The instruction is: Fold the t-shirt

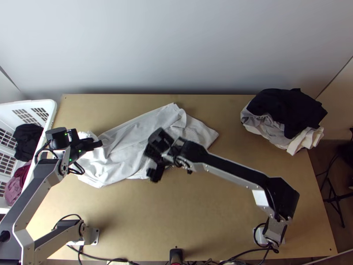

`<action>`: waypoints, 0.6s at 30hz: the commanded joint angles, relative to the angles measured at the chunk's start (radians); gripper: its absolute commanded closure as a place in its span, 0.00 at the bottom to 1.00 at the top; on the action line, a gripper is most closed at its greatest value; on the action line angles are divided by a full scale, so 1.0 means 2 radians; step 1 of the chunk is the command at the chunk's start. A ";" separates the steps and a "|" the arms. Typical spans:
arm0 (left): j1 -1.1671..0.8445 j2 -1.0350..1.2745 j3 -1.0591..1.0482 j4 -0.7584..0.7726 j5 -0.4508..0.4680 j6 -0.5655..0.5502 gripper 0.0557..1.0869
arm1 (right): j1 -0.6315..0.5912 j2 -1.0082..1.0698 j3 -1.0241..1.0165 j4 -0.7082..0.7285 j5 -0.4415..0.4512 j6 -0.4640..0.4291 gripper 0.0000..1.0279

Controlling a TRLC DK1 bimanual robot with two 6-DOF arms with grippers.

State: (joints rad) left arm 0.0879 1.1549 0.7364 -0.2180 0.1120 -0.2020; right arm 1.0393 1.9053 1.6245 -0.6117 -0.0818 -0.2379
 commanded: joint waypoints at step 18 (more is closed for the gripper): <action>0.027 0.018 0.033 -0.005 0.009 0.019 0.96 | 0.030 0.100 -0.025 0.069 0.054 -0.021 0.96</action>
State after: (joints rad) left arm 0.1230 1.1847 0.7704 -0.2134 0.1181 -0.1730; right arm 1.1183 2.0724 1.5715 -0.5385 -0.0364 -0.2825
